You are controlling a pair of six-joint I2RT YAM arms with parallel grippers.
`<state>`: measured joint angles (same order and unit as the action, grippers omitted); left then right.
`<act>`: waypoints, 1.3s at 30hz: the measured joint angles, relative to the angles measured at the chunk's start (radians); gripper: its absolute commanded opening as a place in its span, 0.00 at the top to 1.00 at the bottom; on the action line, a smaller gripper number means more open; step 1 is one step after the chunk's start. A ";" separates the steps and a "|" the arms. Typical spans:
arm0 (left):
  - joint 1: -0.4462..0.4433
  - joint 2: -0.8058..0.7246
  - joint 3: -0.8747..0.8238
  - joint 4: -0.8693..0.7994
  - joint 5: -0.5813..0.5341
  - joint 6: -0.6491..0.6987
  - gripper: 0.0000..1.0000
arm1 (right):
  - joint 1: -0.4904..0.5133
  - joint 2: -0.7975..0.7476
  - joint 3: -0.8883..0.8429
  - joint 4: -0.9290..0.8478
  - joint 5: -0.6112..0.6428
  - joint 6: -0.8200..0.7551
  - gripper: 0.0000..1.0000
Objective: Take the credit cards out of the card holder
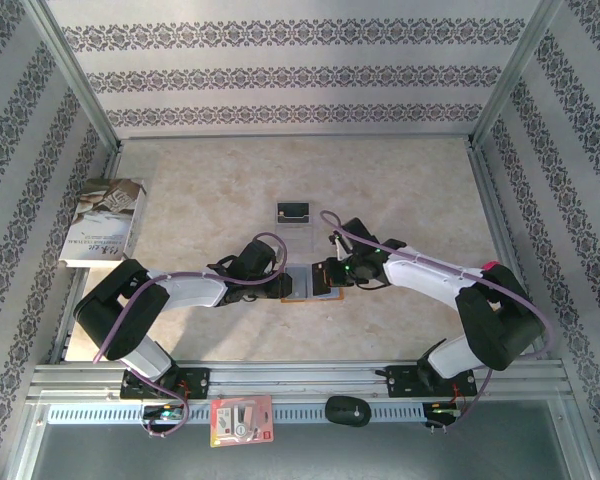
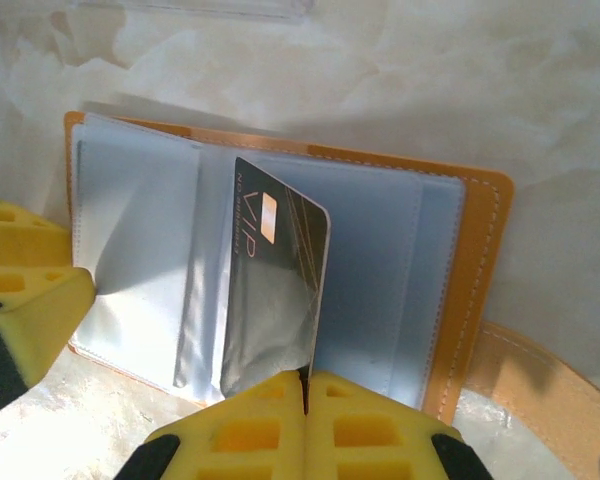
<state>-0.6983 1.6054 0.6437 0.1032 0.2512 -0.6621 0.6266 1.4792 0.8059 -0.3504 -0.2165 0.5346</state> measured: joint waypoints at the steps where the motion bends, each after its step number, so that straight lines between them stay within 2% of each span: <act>1: 0.000 0.000 0.000 0.000 0.000 0.000 0.65 | 0.010 0.001 0.012 -0.010 0.009 -0.003 1.00; 11: 0.000 -0.004 0.000 0.000 0.000 0.000 0.64 | 0.084 0.052 0.098 -0.065 0.075 -0.017 0.99; 19: 0.000 -0.004 0.000 0.001 0.001 0.000 0.64 | 0.089 0.084 0.098 -0.053 0.089 -0.013 0.86; 24: 0.000 -0.004 0.000 0.002 0.002 0.000 0.64 | 0.089 0.101 0.097 -0.029 0.059 -0.013 0.84; 28: 0.000 -0.004 0.000 0.002 0.002 0.000 0.64 | 0.089 0.101 0.085 -0.004 0.033 -0.010 0.87; 33: 0.000 -0.004 0.000 0.003 0.003 0.000 0.61 | 0.076 0.097 0.083 0.001 0.020 -0.012 1.00; 39: 0.000 -0.024 0.000 0.005 0.025 0.002 0.48 | 0.055 0.019 0.082 -0.039 0.045 -0.055 1.00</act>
<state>-0.6983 1.5814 0.6441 0.1081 0.2760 -0.6601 0.6819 1.4982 0.8875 -0.3889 -0.1719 0.4793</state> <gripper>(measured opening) 0.483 0.045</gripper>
